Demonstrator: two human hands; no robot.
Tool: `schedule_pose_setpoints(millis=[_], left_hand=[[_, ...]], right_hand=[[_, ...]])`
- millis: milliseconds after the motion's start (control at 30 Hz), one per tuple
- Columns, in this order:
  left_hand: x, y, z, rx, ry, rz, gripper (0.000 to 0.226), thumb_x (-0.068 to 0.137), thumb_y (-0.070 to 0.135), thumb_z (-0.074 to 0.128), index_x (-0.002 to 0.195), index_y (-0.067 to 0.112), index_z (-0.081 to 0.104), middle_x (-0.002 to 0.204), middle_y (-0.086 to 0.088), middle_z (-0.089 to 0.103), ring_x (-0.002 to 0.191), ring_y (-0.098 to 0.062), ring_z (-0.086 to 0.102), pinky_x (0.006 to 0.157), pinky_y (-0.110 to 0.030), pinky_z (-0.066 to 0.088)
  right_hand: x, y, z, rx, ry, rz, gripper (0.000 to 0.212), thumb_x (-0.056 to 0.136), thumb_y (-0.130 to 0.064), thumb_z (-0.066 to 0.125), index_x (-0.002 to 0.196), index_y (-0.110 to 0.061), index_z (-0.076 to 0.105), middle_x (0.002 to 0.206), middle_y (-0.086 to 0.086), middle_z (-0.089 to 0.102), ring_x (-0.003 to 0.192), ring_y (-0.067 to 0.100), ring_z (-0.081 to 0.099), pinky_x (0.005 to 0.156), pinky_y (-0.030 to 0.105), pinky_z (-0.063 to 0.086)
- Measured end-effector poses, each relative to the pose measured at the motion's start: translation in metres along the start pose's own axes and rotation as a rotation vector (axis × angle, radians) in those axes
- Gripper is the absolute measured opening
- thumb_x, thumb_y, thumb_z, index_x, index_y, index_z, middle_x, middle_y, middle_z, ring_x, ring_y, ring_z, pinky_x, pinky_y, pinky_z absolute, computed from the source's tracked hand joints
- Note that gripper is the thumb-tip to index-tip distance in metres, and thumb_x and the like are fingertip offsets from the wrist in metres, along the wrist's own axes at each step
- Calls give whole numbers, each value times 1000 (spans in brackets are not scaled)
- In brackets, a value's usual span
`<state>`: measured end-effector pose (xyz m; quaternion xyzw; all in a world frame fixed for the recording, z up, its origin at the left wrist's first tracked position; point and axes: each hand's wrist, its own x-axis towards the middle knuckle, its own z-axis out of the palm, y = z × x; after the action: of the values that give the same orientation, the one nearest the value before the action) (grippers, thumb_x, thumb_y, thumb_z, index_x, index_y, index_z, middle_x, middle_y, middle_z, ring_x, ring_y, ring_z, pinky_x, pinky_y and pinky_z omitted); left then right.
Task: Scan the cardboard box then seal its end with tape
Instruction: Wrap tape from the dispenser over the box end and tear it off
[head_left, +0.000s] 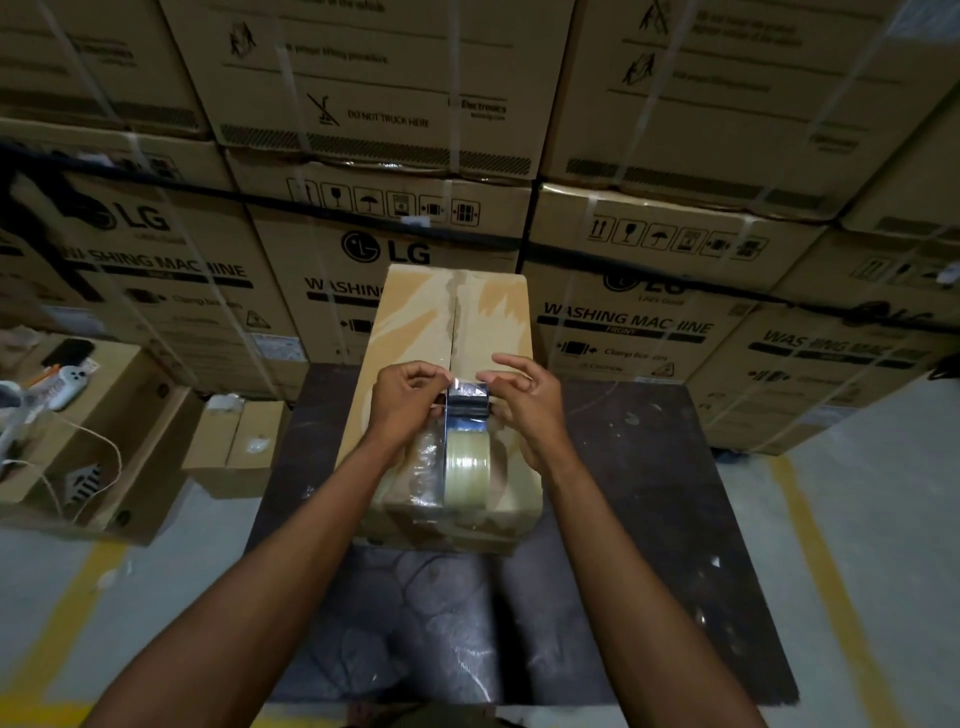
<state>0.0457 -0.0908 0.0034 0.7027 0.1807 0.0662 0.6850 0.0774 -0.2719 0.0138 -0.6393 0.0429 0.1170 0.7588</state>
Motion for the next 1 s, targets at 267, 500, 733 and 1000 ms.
schedule_pose_setpoints(millis=[267,500,733,1000], left_hand=[[2,5,4,-60,-41,-42,10,98,18,74,97,16,84,89,2,85,67,-8,78,53,-20,56],[9,9,3,-55,-101,-14,14,91,15,84,105,14,85,95,-8,86,80,-12,79,59,-25,61],[13,7,4,-55,-111,6,14,93,11,81,107,9,84,90,-4,86,76,-9,79,58,-24,60],[14,6,6,-48,-108,23,10,95,12,81,103,16,86,92,-4,86,76,-9,79,56,-23,60]], right_hand=[[10,2,6,-87,89,4,18,82,-1,85,93,-15,79,79,0,83,69,11,77,57,27,60],[14,5,2,-126,108,-12,21,86,1,79,94,-18,81,84,3,84,74,14,80,61,33,65],[16,5,-1,-155,67,-51,19,88,-1,76,96,-17,83,88,8,84,81,19,80,65,38,66],[18,3,-1,-140,71,-73,19,90,0,76,89,-18,82,80,1,81,72,10,75,62,33,65]])
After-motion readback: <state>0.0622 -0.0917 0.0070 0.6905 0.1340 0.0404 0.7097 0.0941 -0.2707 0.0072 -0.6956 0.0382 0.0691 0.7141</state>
